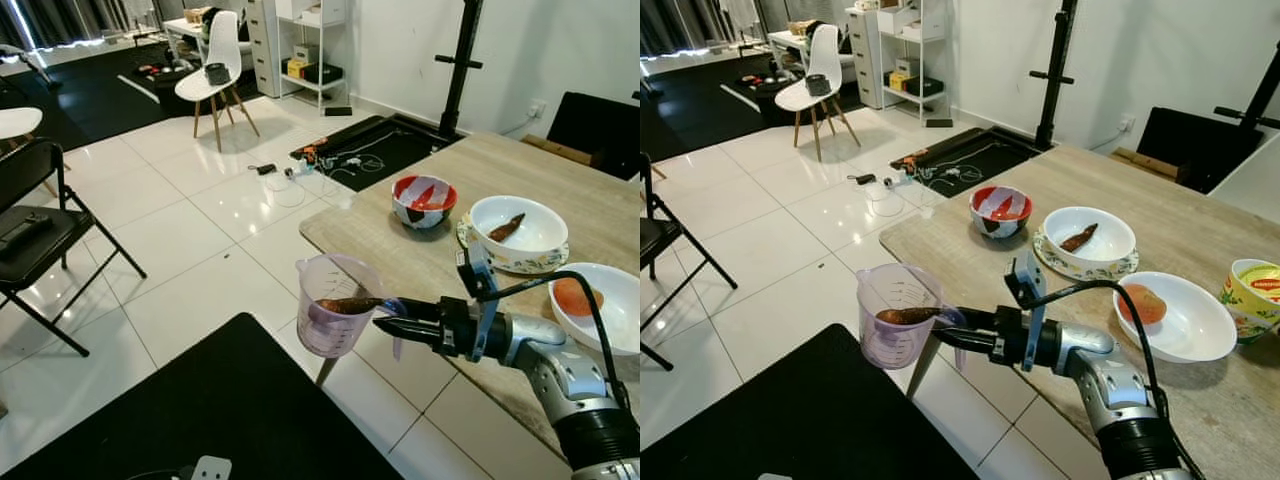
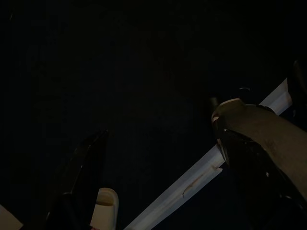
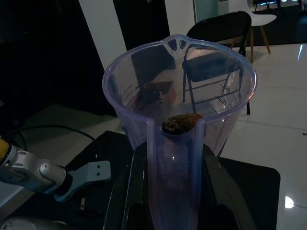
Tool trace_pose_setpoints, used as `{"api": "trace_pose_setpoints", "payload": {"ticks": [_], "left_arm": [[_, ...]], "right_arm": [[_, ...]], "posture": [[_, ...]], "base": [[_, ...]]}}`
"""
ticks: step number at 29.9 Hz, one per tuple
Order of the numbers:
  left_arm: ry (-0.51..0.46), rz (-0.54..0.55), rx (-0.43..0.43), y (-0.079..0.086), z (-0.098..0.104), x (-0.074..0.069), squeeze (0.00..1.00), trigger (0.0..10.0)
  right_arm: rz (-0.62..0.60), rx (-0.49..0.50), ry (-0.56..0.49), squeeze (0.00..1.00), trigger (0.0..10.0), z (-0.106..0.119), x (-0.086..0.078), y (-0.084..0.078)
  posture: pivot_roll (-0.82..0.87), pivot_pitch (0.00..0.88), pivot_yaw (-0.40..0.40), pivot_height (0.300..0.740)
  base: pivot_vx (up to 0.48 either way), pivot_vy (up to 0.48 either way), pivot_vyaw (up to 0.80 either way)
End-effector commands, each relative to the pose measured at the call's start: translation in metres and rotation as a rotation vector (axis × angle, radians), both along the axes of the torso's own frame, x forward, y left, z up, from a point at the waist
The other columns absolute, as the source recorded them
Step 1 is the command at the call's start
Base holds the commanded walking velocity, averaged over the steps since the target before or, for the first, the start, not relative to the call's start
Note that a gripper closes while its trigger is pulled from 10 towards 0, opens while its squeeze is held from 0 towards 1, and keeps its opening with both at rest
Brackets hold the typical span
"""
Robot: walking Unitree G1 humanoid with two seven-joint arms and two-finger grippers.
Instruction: Restocking fridge
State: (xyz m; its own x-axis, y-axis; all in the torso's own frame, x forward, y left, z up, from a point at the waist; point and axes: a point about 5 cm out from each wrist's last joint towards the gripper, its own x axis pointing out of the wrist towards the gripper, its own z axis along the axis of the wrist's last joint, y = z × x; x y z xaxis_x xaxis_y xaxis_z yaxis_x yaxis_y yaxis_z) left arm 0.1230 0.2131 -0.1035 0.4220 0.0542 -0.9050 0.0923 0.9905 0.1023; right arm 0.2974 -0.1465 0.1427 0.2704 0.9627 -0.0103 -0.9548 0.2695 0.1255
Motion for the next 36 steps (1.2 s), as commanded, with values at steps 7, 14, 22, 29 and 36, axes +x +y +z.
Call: {"api": "trace_pose_setpoints", "payload": {"ticks": [7,14,22,29,36], "left_arm": [[0.019,-0.007,0.003,-0.003,-0.002,-0.006,0.0,10.0],[0.021,-0.012,0.008,-0.003,-0.003,-0.006,0.0,10.0],[0.023,-0.02,0.012,-0.003,-0.003,-0.006,0.0,10.0],[0.02,-0.025,0.015,-0.001,-0.002,-0.005,0.0,10.0],[0.018,-0.028,0.013,-0.002,-0.002,-0.005,0.0,10.0]], "right_arm": [[-0.003,-0.025,0.026,0.0,10.0,-0.006,-0.002,0.007],[-0.008,-0.028,0.036,0.0,10.0,-0.008,-0.002,0.009],[-0.022,-0.038,0.046,0.0,10.0,-0.012,-0.003,0.01],[-0.027,-0.049,0.052,0.0,10.0,-0.015,-0.003,0.01],[-0.034,-0.061,0.054,0.0,10.0,-0.016,-0.002,0.01]], "posture": [[0.02,0.0,0.034,0.74],[0.02,0.0,0.033,0.74],[0.02,0.0,0.034,0.74],[0.02,0.0,0.032,0.74],[0.01,0.0,0.027,0.74]], "base": [[-0.279,0.0,0.0],[-0.312,0.0,0.0],[-0.323,0.0,0.0],[-0.334,0.0,0.0],[-0.339,0.0,0.0]]}}
